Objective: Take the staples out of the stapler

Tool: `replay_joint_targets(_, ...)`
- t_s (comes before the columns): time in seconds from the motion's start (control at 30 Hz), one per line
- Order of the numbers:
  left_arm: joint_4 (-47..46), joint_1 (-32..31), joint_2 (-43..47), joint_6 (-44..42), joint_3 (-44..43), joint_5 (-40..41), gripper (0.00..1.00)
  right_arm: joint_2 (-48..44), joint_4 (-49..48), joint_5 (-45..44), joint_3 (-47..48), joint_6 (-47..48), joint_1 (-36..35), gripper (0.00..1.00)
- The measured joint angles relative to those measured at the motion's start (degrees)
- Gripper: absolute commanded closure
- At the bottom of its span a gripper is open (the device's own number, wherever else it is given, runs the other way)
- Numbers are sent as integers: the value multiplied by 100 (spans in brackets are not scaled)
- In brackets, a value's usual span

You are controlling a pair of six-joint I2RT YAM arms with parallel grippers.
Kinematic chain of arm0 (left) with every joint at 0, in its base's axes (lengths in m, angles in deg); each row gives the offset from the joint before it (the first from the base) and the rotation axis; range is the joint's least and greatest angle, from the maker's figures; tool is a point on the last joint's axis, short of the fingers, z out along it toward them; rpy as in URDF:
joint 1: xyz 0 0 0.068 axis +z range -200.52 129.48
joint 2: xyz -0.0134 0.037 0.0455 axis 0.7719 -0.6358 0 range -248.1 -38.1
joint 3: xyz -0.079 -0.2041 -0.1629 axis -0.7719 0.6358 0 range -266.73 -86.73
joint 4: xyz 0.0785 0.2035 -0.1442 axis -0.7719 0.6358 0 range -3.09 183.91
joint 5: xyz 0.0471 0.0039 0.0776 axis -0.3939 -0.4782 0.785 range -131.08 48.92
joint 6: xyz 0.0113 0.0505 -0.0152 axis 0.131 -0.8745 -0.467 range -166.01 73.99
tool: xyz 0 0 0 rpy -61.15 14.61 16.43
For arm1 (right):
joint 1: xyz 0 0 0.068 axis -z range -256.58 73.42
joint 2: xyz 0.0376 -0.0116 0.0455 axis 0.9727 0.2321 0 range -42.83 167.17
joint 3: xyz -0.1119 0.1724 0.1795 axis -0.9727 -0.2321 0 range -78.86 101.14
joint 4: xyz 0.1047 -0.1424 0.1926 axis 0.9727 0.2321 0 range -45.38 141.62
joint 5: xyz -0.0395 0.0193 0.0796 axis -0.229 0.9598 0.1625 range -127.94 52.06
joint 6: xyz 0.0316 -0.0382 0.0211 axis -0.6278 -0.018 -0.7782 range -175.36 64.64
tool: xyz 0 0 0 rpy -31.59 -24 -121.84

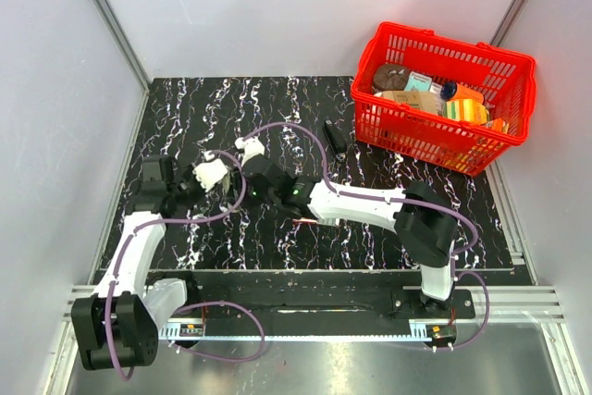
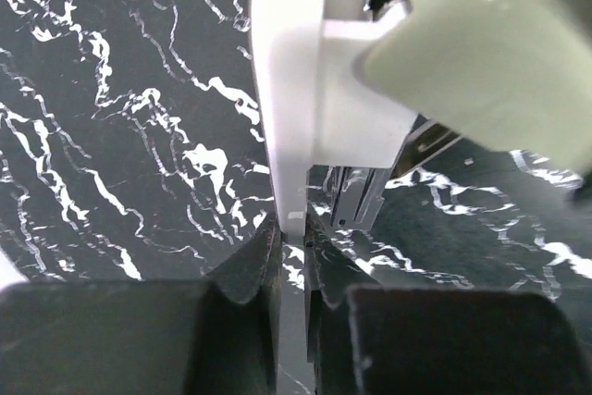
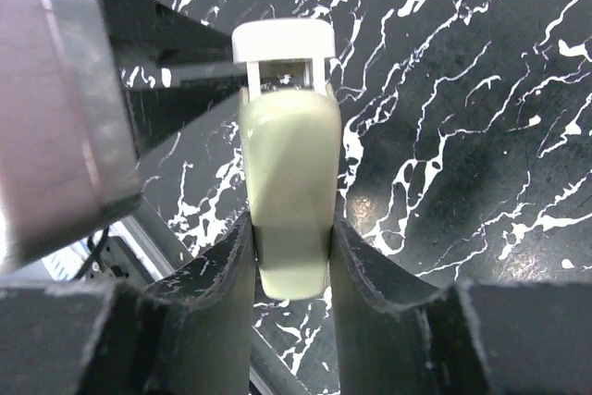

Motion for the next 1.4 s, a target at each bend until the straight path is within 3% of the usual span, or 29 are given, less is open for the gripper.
replay_joint_targets(0.2, 1709, 22, -9, 282, -857, -728, 77, 17, 702, -201, 651, -273, -22, 100)
replay_joint_targets(0.33, 2852, 33, -127, 151, -1276, -1207, 56, 118, 986, -337, 988, -422, -11, 100)
replay_joint_targets(0.5, 3799, -39, -85, 17, -1419, -1690, 48, 297, 1397, -621, 1051, -514, 127, 100)
replay_joint_targets(0.63, 3877, 57, -92, 291, -1753, -1858, 44, 546, 1893, -708, 1051, -540, 153, 100)
replay_joint_targets(0.9, 3060, 1685, -271, 1797, -2490, -2085, 36, 1209, 3016, -448, 1665, -549, 153, 100)
replay_joint_targets(0.93, 2920, 1794, -273, 1996, -2511, -2087, 30, 1285, 3163, -389, 1777, -566, 153, 100)
replay_joint_targets(1.1, 2450, 1932, -225, 2861, -2520, -2048, 19, 1749, 3788, -48, 2538, -610, 149, 100)
replay_joint_targets(1.3, 2374, 1934, -264, 3403, -2704, -2004, 17, 2636, 4461, 243, 3976, -625, 114, 100)
replay_joint_targets(1.4, 2354, 1934, -262, 3429, -2702, -1956, 17, 3014, 4717, 317, 4555, -640, 107, 82)
